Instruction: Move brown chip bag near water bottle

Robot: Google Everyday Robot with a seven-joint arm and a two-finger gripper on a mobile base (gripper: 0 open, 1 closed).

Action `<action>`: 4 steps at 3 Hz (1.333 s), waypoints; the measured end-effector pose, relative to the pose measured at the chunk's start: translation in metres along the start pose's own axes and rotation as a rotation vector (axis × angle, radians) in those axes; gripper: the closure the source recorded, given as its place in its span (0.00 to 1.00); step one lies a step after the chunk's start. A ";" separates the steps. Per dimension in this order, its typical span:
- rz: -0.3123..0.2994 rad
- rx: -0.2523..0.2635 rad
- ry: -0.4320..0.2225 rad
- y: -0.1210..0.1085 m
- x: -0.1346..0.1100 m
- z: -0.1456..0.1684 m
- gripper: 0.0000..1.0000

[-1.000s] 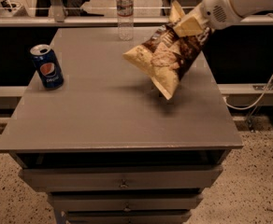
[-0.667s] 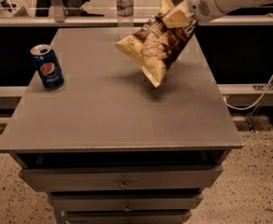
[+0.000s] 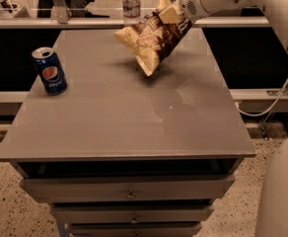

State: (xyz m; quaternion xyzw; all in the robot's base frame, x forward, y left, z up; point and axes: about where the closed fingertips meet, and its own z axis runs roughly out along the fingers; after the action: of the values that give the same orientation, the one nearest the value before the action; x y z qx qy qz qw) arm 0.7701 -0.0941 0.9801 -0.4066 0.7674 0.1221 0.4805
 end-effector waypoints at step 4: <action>0.091 0.015 0.013 -0.042 0.026 0.078 0.59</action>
Offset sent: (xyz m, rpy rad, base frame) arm 0.0820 -0.0081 -0.0337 0.0323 0.0100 -0.0955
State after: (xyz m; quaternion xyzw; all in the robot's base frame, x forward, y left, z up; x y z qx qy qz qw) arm 0.8457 -0.0889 0.9268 -0.3685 0.7891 0.1352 0.4725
